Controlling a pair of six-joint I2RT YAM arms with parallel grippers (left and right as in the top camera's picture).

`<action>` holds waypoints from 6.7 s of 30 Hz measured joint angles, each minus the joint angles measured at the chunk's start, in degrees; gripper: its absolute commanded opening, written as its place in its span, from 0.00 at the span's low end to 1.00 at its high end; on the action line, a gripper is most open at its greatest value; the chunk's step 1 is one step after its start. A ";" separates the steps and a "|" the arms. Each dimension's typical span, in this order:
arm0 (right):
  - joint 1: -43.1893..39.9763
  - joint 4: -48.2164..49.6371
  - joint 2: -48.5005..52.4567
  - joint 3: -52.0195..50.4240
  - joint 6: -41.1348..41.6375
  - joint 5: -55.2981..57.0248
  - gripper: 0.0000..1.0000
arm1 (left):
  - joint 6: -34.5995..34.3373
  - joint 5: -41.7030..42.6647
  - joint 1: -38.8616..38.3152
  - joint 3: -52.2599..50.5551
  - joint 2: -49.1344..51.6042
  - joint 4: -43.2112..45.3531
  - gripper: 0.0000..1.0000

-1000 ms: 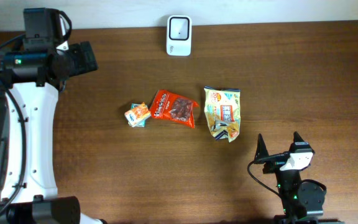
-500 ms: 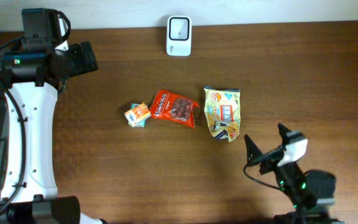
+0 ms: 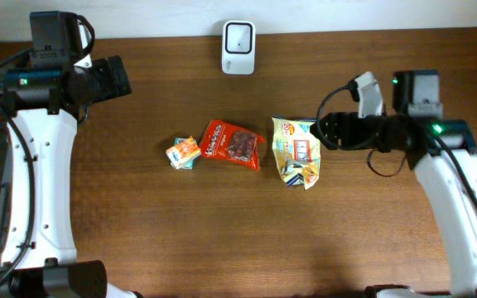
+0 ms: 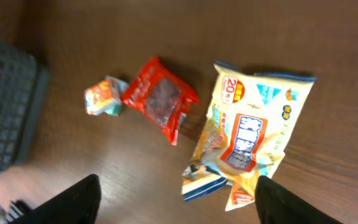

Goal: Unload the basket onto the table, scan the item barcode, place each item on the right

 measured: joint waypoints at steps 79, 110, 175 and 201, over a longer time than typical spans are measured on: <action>14.08 -1.49 32.44 5.95 15.96 29.27 0.99 | 0.00 0.00 0.00 0.00 0.00 -0.04 0.99; 31.91 3.89 32.98 10.01 -1.31 60.33 0.96 | 0.00 0.00 0.00 0.00 0.00 -0.04 0.99; -2.36 4.22 33.62 3.48 -6.12 -13.20 0.47 | 0.00 0.02 0.00 0.00 0.00 -0.04 0.99; 14.58 -8.74 33.88 9.33 -5.09 -2.08 0.47 | 0.00 0.00 0.00 0.00 0.00 -0.09 0.99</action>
